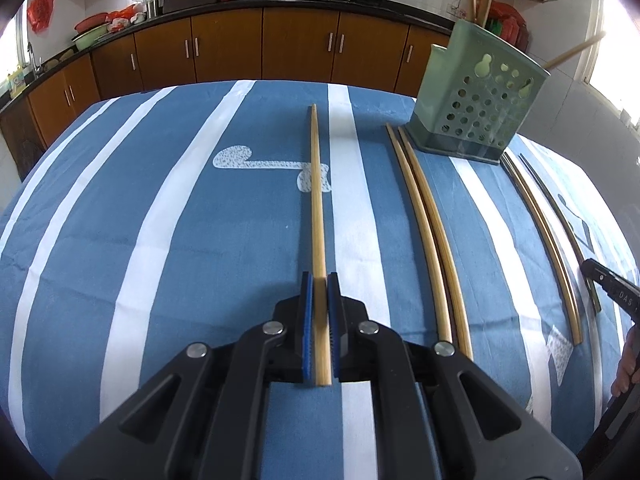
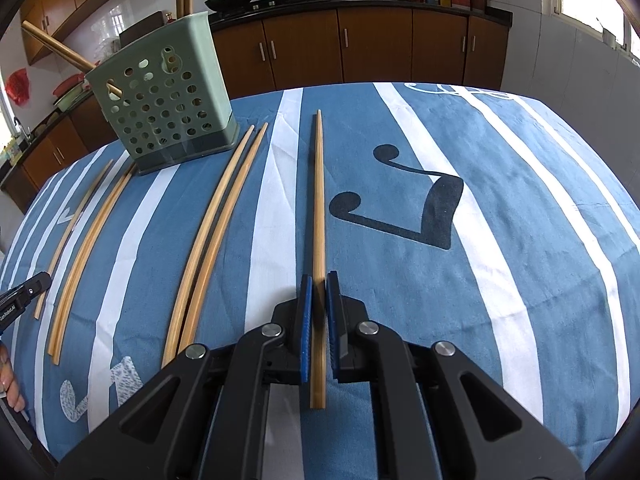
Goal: Organize utensils
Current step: 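Lift both held chopsticks upright and carry them above the green holder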
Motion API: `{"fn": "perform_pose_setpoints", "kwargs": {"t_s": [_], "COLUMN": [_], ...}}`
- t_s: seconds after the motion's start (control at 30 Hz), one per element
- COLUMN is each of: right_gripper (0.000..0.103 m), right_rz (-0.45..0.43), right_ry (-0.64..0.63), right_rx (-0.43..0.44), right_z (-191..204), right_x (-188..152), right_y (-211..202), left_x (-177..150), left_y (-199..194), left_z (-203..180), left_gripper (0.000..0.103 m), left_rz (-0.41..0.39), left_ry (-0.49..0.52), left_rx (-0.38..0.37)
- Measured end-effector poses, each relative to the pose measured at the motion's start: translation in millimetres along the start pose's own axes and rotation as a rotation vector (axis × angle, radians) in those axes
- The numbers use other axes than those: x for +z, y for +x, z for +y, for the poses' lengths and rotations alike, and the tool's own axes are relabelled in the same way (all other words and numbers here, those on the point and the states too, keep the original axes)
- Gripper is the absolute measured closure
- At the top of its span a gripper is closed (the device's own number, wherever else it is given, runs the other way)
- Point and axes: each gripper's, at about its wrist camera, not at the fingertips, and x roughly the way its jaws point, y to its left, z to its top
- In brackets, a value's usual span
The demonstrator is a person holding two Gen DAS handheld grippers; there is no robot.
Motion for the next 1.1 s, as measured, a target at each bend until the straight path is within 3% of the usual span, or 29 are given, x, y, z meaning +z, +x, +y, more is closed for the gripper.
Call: {"fn": "perform_pose_setpoints", "kwargs": {"t_s": [0.2, 0.4, 0.8, 0.97, 1.1], "right_gripper": [0.096, 0.096, 0.096, 0.096, 0.096], "right_rz": [-0.004, -0.079, -0.226, -0.275, -0.301], "right_ry": [0.020, 0.040, 0.054, 0.048, 0.044], "right_rx": [0.004, 0.007, 0.030, 0.047, 0.057], "right_z": [-4, -12, -14, -9, -8], "right_x": [3, 15, 41, 50, 55], "right_y": [-9, -35, -78, -93, -101], "left_x": [-1, 12, 43, 55, 61], "left_y": [-7, -36, -98, -112, -119], "left_z": [1, 6, 7, 8, 3], "left_gripper": [0.095, 0.095, 0.095, 0.095, 0.095], "left_rz": [0.015, -0.057, -0.276, -0.318, -0.341], "left_ry": [0.012, -0.007, -0.058, -0.071, -0.057], "left_rx": [-0.009, -0.053, -0.083, -0.118, -0.105]}}
